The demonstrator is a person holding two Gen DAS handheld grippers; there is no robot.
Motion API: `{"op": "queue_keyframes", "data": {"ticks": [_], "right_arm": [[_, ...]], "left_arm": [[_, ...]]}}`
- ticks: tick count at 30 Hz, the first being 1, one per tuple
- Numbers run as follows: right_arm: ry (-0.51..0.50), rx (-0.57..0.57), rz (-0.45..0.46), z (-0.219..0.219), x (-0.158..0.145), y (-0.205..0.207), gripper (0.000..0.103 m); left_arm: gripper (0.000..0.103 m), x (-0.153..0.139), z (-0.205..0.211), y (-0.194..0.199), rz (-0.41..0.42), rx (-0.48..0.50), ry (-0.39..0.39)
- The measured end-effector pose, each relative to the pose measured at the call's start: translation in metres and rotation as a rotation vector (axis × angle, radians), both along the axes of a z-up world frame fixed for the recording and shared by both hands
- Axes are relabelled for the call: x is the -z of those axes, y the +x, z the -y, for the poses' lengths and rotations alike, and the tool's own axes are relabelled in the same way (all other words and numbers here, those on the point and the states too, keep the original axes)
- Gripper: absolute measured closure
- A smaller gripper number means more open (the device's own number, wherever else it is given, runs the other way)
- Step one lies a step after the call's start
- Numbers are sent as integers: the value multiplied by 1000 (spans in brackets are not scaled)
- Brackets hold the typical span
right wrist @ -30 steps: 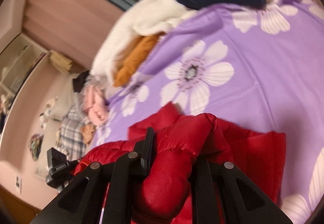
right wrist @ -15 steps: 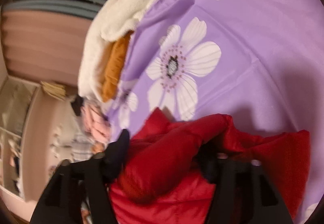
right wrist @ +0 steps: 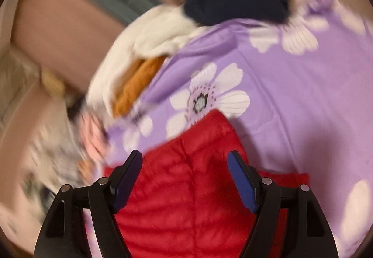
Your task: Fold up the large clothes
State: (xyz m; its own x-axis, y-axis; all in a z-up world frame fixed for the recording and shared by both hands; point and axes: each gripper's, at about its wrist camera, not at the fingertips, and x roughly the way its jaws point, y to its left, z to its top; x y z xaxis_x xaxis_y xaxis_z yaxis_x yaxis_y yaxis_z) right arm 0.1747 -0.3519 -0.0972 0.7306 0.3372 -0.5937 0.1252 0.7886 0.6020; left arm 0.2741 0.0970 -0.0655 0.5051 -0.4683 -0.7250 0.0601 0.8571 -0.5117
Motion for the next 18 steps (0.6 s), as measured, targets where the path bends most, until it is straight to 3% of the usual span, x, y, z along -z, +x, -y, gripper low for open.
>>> {"op": "queue_keyframes", "data": {"ticks": [3,6,13,18], "right_arm": [[-245,-83,-20,-36,-1,-9,27],[-430,-146,-15,-68,8,-21,27],[-570,-201,-47,-92,36,-32,27],[-573,-196,-62,-90,55,-31,27]], "left_arm": [[17,9,32,-22,52,90,181],[17,24,51,-43,91,144,286],[16,65,80,-66,119,204,438],[15,83,87,-67,111,203,485]]}}
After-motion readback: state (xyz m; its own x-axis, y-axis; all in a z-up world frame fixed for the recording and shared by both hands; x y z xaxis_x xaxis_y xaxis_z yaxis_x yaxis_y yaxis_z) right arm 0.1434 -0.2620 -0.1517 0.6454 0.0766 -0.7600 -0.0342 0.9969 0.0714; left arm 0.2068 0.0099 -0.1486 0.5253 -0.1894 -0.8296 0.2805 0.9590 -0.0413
